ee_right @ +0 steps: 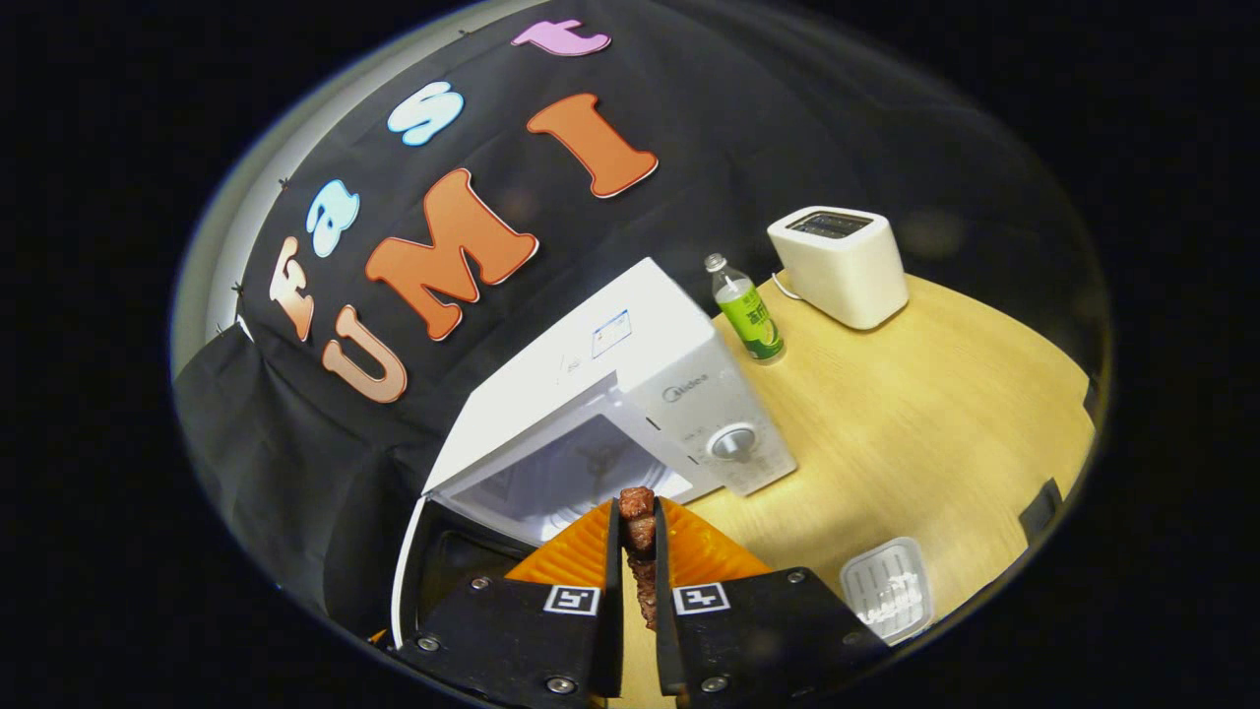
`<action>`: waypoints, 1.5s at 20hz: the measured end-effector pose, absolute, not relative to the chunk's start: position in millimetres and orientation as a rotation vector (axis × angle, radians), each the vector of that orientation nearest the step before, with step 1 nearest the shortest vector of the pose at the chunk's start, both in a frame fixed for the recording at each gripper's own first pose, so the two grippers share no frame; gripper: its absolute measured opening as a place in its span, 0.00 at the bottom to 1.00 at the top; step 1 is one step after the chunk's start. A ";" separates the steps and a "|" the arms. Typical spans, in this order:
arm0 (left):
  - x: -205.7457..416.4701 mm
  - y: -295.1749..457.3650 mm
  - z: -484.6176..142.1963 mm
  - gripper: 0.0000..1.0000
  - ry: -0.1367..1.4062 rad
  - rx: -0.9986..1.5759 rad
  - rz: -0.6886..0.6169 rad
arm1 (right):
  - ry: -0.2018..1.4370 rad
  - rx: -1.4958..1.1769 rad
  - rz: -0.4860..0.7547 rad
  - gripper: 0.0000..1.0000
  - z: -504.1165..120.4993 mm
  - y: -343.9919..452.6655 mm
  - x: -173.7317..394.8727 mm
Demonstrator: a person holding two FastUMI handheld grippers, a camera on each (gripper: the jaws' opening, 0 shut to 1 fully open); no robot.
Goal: Open the microwave oven with the left hand, put the food in, and close the microwave oven.
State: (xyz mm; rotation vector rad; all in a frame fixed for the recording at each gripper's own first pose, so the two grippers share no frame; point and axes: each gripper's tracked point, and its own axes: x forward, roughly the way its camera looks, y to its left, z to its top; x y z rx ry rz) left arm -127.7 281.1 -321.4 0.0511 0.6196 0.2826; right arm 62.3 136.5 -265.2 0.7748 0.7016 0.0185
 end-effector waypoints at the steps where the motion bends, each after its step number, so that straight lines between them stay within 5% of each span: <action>1: -129.0 287.2 -324.4 0.94 0.627 0.039 0.292 | 0.701 0.797 0.018 0.13 -264.9 147.9 68.1; 7: -135.3 317.3 -337.7 0.93 0.643 -0.022 0.320 | 0.644 0.917 -0.061 0.13 -275.3 190.4 108.4; 8: -134.5 319.4 -340.2 1.00 0.653 -0.028 0.315 | 0.633 0.938 -0.081 0.13 -278.8 193.4 115.1; 10: -133.3 322.1 -344.4 0.93 0.671 -0.038 0.297 | 0.584 0.975 -0.123 0.13 -282.4 198.2 127.8; 11: -132.3 323.2 -345.8 1.00 0.677 -0.041 0.284 | 0.560 0.987 -0.142 0.13 -286.8 199.7 136.0; 13: -128.8 319.4 -349.9 0.93 0.688 -0.060 0.247 | 0.538 1.010 -0.172 0.13 -298.8 205.0 144.2; 14: -129.1 318.1 -353.6 1.00 0.699 -0.062 0.235 | 0.529 1.026 -0.185 0.13 -304.0 207.3 146.4; 15: -131.2 318.9 -357.9 0.93 0.715 -0.058 0.226 | 0.519 1.047 -0.196 0.13 -308.7 209.1 151.2; 18: -133.7 318.9 -362.7 0.93 0.734 -0.066 0.217 | 0.505 1.101 -0.217 0.13 -323.2 218.8 169.0; 19: -136.3 319.3 -365.7 1.00 0.745 -0.069 0.214 | 0.515 1.105 -0.209 0.13 -330.3 224.8 174.2; 20: -137.1 318.6 -368.7 0.93 0.757 -0.071 0.208 | 0.517 1.108 -0.211 0.13 -335.0 229.4 180.3; 21: -138.2 319.4 -370.2 1.00 0.765 -0.069 0.205 | 0.517 1.110 -0.216 0.13 -339.5 233.2 185.1; 22: -138.9 319.4 -370.3 0.93 0.772 -0.069 0.200 | 0.513 1.113 -0.226 0.13 -344.5 235.6 190.4; 23: -138.9 320.9 -371.5 1.00 0.779 -0.065 0.198 | 0.511 1.114 -0.236 0.13 -349.8 237.2 195.6; 24: -138.0 322.1 -372.2 0.93 0.783 -0.064 0.199 | 0.515 1.116 -0.249 0.13 -357.0 240.0 199.6; 30: -141.3 330.3 -370.1 0.93 0.794 -0.054 0.221 | 0.520 1.102 -0.293 0.13 -386.9 245.9 212.9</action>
